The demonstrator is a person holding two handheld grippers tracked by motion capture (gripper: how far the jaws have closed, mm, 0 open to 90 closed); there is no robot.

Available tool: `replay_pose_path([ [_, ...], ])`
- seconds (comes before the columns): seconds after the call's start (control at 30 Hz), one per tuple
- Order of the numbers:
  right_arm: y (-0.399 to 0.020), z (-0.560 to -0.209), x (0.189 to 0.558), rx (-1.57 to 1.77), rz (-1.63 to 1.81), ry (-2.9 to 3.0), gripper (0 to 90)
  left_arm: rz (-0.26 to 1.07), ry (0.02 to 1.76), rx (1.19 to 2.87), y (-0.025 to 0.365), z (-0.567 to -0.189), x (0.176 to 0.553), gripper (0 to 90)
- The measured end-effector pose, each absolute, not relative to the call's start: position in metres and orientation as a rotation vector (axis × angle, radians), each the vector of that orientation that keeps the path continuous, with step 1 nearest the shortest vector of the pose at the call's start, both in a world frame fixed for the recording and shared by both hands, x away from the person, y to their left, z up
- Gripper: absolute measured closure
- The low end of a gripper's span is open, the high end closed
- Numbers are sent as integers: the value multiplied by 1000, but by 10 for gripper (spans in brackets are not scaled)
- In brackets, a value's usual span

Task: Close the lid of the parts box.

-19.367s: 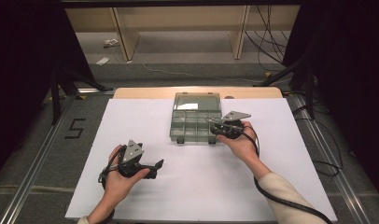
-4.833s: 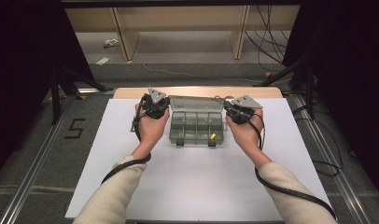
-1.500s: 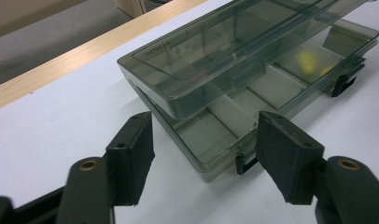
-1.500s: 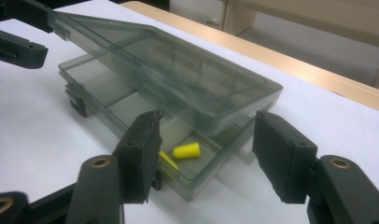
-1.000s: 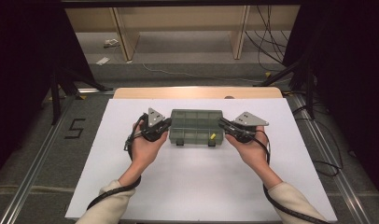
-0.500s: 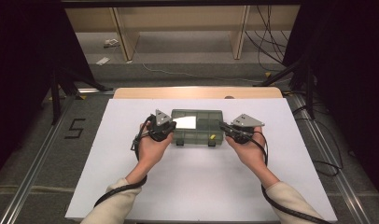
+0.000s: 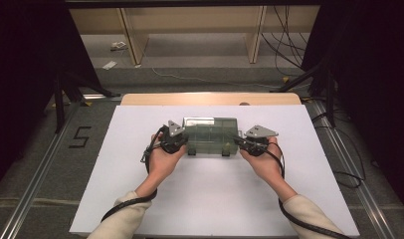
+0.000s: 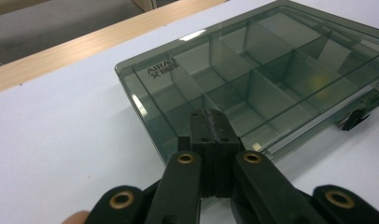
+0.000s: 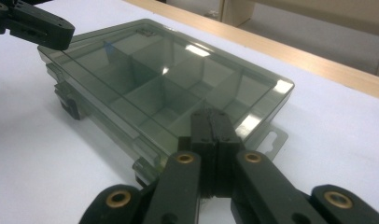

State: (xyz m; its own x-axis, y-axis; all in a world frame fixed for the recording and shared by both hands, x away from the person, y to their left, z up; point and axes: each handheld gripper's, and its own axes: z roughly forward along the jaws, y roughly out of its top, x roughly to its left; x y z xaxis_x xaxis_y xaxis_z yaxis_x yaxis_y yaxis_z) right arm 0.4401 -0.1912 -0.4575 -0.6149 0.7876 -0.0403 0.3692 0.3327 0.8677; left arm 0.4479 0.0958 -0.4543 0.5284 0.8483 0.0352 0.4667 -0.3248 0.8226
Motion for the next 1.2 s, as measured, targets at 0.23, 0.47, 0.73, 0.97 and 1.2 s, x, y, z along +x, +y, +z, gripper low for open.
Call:
replay_pose_path([
  [0.23,-191,-463,440,1023,1190,2168,900,599,1072,1985,95,-460,448,899],
  [0.47,-194,-467,438,1018,1194,2160,874,604,1039,1974,98,-460,445,829],
  [0.73,-232,-455,413,977,1321,2136,638,580,907,1997,128,-452,409,340],
  [0.97,-285,-450,358,933,1426,2155,429,507,884,1980,167,-450,360,86],
  [1.2,-303,-460,322,915,1439,2172,278,473,856,1972,180,-457,336,0],
])
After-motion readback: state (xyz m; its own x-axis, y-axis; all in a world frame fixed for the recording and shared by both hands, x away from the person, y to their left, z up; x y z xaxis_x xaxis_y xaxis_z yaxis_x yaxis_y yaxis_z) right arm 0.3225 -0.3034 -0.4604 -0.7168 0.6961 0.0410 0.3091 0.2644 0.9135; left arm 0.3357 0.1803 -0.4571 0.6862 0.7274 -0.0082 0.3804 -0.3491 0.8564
